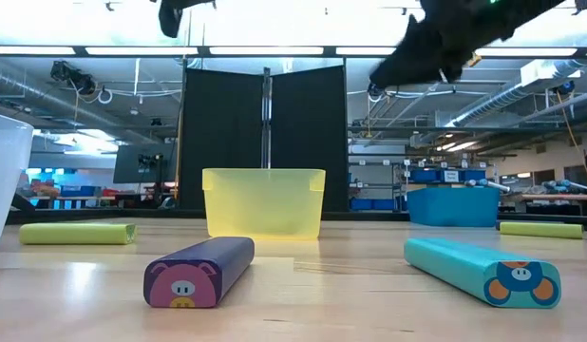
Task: Sort blocks
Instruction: Put the purple block into the transparent bin
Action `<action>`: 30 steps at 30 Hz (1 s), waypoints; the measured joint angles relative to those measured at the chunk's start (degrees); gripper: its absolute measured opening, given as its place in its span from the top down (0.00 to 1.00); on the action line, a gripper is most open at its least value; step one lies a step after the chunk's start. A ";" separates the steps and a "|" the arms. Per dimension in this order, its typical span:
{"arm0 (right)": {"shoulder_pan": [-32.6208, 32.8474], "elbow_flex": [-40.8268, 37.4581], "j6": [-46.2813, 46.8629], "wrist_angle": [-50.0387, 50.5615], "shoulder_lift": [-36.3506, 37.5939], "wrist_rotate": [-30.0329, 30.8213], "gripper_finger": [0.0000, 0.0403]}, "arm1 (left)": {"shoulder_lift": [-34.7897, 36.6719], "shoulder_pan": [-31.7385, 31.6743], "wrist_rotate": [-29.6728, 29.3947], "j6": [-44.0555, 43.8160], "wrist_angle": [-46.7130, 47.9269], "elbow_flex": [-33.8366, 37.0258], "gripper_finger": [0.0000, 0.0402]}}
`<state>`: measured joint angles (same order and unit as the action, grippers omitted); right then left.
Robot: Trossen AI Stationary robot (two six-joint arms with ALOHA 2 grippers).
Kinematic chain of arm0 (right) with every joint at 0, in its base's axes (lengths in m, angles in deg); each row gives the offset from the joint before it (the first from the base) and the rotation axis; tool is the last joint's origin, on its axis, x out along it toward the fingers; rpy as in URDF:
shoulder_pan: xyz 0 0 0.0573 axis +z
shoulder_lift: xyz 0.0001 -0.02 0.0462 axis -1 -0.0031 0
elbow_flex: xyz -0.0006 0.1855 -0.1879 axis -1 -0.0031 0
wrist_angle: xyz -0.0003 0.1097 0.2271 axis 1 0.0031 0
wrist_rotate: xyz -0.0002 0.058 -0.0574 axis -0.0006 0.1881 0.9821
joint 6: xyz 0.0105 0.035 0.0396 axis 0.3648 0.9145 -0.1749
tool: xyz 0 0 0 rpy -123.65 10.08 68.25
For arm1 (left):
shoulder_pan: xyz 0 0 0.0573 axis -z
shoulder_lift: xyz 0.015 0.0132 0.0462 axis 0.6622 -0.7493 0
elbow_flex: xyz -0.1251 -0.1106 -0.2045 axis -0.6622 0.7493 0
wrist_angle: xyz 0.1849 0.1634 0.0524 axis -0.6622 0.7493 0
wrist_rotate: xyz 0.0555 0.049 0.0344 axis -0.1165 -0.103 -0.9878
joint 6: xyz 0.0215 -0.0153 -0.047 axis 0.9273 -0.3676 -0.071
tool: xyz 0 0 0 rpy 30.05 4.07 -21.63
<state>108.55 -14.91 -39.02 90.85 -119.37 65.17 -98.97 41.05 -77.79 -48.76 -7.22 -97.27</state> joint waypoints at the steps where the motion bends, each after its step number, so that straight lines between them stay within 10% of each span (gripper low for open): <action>1: -0.89 0.78 3.05 4.68 0.01 -1.87 0.56 | 0.65 0.49 -0.93 0.02 0.84 0.00 0.97; 15: -4.67 0.35 30.81 55.53 7.81 -13.48 0.51 | 5.94 6.36 -7.99 0.04 7.15 -0.04 0.97; 30: -5.80 -15.61 39.91 50.34 19.63 -14.89 0.47 | 5.95 8.54 -9.16 1.30 7.98 -0.04 0.97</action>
<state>102.75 -30.53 0.88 141.19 -99.74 50.27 -93.02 49.59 -86.95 -47.46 0.76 -97.31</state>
